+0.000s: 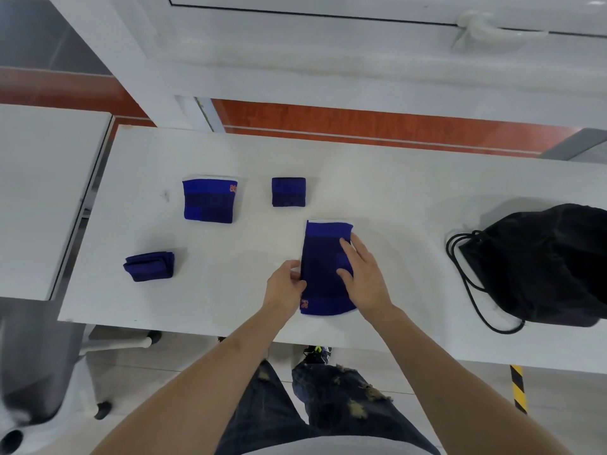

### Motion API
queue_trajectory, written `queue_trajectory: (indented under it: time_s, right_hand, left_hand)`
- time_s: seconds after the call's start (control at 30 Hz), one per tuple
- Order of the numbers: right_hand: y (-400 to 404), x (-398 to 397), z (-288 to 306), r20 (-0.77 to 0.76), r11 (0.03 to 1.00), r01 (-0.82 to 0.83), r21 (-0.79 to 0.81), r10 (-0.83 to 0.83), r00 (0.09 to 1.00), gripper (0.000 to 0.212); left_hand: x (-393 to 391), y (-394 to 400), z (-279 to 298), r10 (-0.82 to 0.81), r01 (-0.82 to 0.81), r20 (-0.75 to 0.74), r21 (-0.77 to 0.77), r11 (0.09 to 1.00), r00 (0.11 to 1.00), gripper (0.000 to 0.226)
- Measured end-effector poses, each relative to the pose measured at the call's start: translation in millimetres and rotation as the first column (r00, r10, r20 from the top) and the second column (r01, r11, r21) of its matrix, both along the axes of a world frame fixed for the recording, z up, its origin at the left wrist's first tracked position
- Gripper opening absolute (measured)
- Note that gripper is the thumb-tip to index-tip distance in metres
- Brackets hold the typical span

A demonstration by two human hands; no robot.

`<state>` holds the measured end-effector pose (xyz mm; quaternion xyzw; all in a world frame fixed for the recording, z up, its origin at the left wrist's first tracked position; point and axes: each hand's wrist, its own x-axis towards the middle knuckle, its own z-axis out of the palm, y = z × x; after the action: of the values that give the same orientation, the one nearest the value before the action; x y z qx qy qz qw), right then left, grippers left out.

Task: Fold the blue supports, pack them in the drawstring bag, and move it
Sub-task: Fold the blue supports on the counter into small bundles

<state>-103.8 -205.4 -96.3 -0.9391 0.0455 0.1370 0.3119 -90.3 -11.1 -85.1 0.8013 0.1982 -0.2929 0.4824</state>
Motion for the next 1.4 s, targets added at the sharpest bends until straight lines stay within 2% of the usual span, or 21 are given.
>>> queue_trajectory:
  time_s: [0.1,0.27,0.37,0.53,0.67,0.87,0.97,1.03,1.1,1.17,1.23,1.33,1.4]
  right_hand:
    - [-1,2,-1,0.016,1.000,-0.022,-0.001,0.022,1.000,0.065]
    - [0,7,-3,-0.048,0.997,-0.012,-0.074,0.009,0.999,0.066]
    - [1,8,-6,-0.056,0.998,0.007,-0.057,-0.010,0.998,0.066]
    - [-3,2,-18,-0.043,0.993,0.114,-0.018,-0.115,0.992,0.050]
    - [-5,-1,-20,-0.035,0.989,0.146,-0.020,-0.146,0.989,0.046]
    - [-8,4,-17,-0.082,0.991,0.128,0.027,-0.125,0.989,0.045]
    - [-19,1,-14,-0.084,0.981,0.125,0.145,-0.114,0.990,0.037]
    - [-33,-9,-16,-0.010,0.979,0.058,0.197,-0.057,0.998,0.037]
    - [-50,-20,-18,0.056,0.986,-0.082,0.145,0.075,0.996,0.050]
    - [-63,-29,-20,0.057,0.975,-0.220,0.028,0.219,0.974,0.063]
    - [-65,-34,-21,0.033,0.951,-0.306,-0.048,0.308,0.951,0.072]
    - [-58,-33,-20,0.125,0.945,-0.314,-0.089,0.323,0.938,0.068]
    - [-53,-30,-18,0.222,0.968,-0.242,-0.061,0.249,0.943,0.058]
  left_hand:
    - [0,2,1,-0.027,0.026,0.035,0.028,0.999,0.999,0.041]
    - [0,2,1,-0.054,0.052,0.044,0.054,0.997,0.998,0.039]
    - [0,1,0,-0.042,0.039,0.039,0.059,0.998,0.998,0.033]
    - [-2,-3,0,-0.034,0.029,0.060,0.076,0.997,0.998,0.028]
    - [-4,-10,2,0.021,-0.025,0.082,0.044,0.999,0.996,0.027]
    - [-2,-16,6,0.031,-0.029,0.063,-0.024,0.999,0.998,0.039]
    - [-1,-14,6,0.093,-0.091,0.016,-0.095,0.991,0.996,0.045]
    - [2,-10,6,0.123,-0.124,-0.019,-0.155,0.980,0.992,0.049]
    - [6,-6,8,0.180,-0.199,-0.092,-0.274,0.941,0.979,0.051]
    - [10,-3,12,0.253,-0.323,-0.223,-0.384,0.865,0.942,0.048]
    - [15,0,12,0.293,-0.421,-0.339,-0.411,0.809,0.894,0.044]
    - [19,3,11,0.293,-0.486,-0.428,-0.466,0.739,0.855,0.037]
    - [19,4,13,0.264,-0.459,-0.420,-0.477,0.749,0.868,0.033]
